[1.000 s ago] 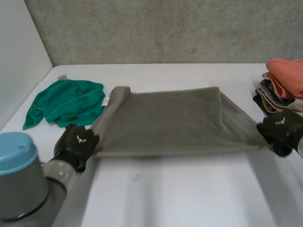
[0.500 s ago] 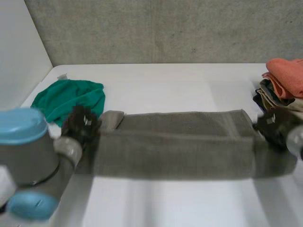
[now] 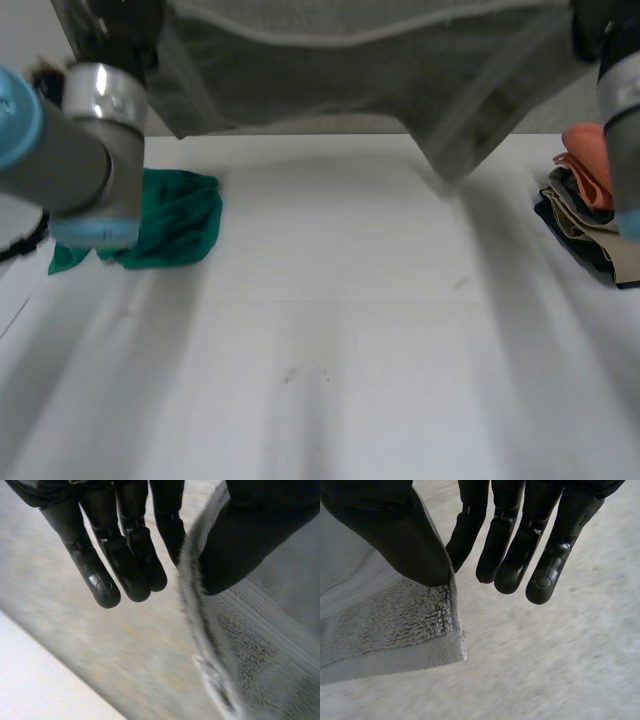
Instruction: Fold the laundry.
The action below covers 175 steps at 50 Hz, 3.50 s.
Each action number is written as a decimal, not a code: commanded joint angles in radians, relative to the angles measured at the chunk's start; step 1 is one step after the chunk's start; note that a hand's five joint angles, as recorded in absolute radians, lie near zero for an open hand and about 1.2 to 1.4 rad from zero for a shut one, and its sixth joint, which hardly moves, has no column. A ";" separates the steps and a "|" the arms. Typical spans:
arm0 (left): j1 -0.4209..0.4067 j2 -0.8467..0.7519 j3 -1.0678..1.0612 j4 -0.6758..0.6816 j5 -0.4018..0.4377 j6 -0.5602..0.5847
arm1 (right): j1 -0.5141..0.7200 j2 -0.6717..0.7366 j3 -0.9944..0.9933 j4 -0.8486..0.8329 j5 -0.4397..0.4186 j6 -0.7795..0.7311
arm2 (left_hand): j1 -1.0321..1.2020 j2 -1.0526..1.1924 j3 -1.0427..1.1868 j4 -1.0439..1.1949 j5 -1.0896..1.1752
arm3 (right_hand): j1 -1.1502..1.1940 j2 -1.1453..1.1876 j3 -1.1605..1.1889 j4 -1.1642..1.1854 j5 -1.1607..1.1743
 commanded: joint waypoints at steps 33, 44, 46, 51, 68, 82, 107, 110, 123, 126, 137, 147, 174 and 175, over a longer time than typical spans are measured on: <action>-0.034 0.283 -0.739 -0.658 0.012 0.172 | -0.241 -0.232 0.637 0.862 -0.201 -0.432 | 0.224 0.197 0.202 0.194 0.246 | 0.396 0.216 0.209 0.205 0.224; -0.059 -0.016 -0.475 -0.276 -0.010 0.184 | -0.091 0.048 0.421 0.408 -0.059 -0.289 | 0.224 0.197 0.202 0.194 0.246 | 0.396 0.216 0.209 0.205 0.224; -0.059 -0.090 -0.403 -0.207 -0.039 0.187 | -0.054 0.100 0.360 0.313 -0.018 -0.289 | 0.224 0.197 0.202 0.194 0.246 | 0.396 0.216 0.209 0.205 0.224; -0.060 -0.255 -0.223 -0.139 -0.086 0.207 | -0.020 0.248 0.219 0.155 -0.007 -0.291 | 0.224 0.197 0.202 0.194 0.246 | 0.396 0.216 0.209 0.205 0.224; -0.097 -0.412 0.013 -0.063 -0.082 0.260 | 0.060 0.527 -0.090 0.067 0.022 -0.187 | -0.998 -1.025 -1.020 -1.028 -0.976 | -0.825 -1.006 -1.012 -1.017 -0.997; -0.111 -0.112 -0.339 -0.066 -0.077 0.240 | -0.064 0.116 0.232 0.309 -0.129 0.180 | -0.998 -1.025 -1.020 -1.028 -0.976 | -0.825 -1.006 -1.012 -1.017 -0.997; 0.073 -0.216 -0.327 -0.076 0.145 0.091 | -0.205 0.056 0.449 0.402 -0.283 0.168 | -0.998 -1.025 -1.020 -1.028 -0.976 | -0.825 -1.006 -1.012 -1.017 -0.997; 0.073 -0.243 -0.306 -0.079 0.148 0.086 | -0.202 0.056 0.455 0.391 -0.283 0.168 | -0.998 -1.025 -1.020 -1.028 -0.976 | -0.825 -1.006 -1.012 -1.017 -0.997; 0.075 -0.289 -0.268 -0.116 0.151 0.095 | -0.202 0.055 0.481 0.360 -0.278 0.168 | -0.998 -1.025 -1.020 -1.028 -0.976 | -0.825 -1.006 -1.012 -1.017 -0.997; 0.079 -0.354 -0.182 -0.107 0.144 0.097 | -0.202 0.055 0.481 0.360 -0.278 0.168 | -0.994 -1.021 -1.016 -1.024 -0.972 | -0.825 -1.006 -1.012 -1.017 -0.997; 0.118 -0.337 -0.051 -0.073 0.030 0.069 | -0.204 0.045 0.496 0.357 -0.274 0.168 | -0.973 -1.000 -0.996 -1.004 -0.951 | -0.825 -1.006 -1.012 -1.017 -0.997; 0.072 -0.201 -0.223 -0.086 0.036 0.016 | -0.213 0.048 0.493 0.360 -0.278 0.150 | -0.979 -1.006 -1.001 -1.009 -0.957 | -0.825 -1.006 -1.012 -1.017 -0.997; 0.124 -0.349 -0.131 -0.103 0.124 0.029 | -0.218 0.056 0.507 0.339 -0.274 0.091 | -0.950 -0.977 -0.972 -0.980 -0.928 | -0.821 -1.001 -1.008 -1.012 -0.993; 0.137 -0.360 -0.090 -0.069 0.097 0.028 | -0.218 0.056 0.507 0.339 -0.274 0.091 | -0.953 -0.980 -0.975 -0.983 -0.931 | -0.818 -0.998 -1.005 -1.010 -0.990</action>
